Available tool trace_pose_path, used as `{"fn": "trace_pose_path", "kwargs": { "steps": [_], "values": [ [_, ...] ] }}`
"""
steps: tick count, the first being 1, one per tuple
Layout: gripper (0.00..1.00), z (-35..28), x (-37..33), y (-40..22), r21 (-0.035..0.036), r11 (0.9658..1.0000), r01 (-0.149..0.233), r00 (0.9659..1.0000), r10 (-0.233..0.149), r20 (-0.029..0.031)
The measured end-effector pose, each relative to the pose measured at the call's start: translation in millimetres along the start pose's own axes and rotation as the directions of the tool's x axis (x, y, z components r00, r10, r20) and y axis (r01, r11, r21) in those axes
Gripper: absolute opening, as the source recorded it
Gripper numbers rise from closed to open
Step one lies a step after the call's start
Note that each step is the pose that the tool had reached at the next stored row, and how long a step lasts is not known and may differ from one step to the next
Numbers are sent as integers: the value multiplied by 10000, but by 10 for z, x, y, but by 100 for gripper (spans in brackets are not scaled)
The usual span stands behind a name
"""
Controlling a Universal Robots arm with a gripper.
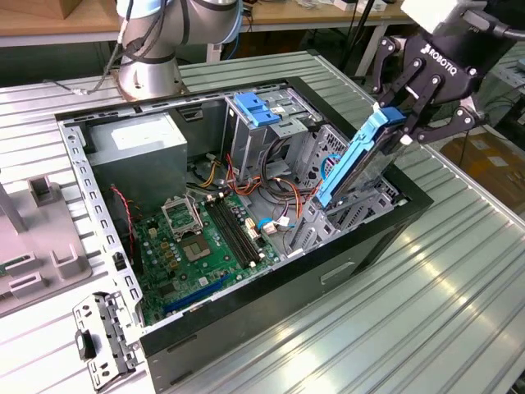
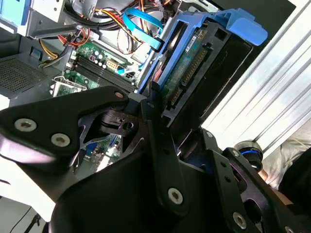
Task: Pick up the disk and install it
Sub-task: 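Insert the disk into the insertion slot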
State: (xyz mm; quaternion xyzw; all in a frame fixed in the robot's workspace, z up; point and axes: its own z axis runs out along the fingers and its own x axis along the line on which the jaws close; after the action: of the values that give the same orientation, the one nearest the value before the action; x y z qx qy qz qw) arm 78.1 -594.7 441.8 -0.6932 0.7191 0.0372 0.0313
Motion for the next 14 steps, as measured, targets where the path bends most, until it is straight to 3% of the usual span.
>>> {"fn": "trace_pose_path", "kwargs": {
  "steps": [1,2,11,14],
  "values": [
    [36,137,23,-2,0,10000,-1,10000,1,0],
    [36,176,29,-2,0,10000,-1,10000,1,-1],
    [36,272,39,-4,0,10000,-1,10000,1,1],
    [36,277,39,-4,0,10000,-1,10000,1,0]
  ]
}}
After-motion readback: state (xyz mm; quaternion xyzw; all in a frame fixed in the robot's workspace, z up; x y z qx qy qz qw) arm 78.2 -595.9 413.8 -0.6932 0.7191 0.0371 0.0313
